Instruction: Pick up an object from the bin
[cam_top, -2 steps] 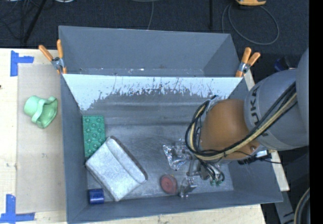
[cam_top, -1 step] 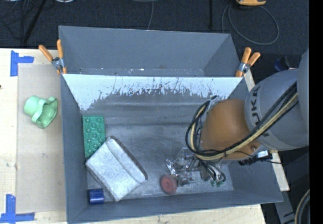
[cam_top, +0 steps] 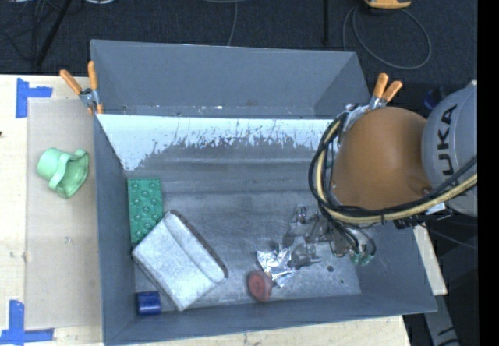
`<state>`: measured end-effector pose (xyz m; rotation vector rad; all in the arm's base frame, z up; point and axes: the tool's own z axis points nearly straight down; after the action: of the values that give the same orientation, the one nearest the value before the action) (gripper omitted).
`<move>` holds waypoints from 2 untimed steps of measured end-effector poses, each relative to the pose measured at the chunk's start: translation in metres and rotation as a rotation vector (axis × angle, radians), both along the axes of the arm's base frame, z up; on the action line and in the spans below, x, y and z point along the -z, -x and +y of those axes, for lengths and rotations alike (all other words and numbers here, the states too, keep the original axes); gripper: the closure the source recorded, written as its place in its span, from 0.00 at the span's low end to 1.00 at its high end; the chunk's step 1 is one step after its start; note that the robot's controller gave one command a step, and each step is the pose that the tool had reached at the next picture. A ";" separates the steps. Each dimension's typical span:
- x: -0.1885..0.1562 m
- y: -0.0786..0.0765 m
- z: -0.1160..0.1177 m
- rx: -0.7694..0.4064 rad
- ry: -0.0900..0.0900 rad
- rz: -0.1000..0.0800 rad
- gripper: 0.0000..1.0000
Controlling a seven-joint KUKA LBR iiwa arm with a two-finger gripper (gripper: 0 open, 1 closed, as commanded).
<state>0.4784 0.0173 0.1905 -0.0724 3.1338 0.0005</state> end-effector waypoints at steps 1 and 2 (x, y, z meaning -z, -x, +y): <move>0.083 0.004 0.047 -0.166 0.001 0.009 1.00; -0.089 -0.003 0.020 -0.255 0.002 -0.002 1.00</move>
Offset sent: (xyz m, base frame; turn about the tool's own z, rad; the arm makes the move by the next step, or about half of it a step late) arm -0.0040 0.0462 -0.0821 -0.1662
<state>0.4815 0.0375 0.2794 -0.4700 3.0971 -0.0018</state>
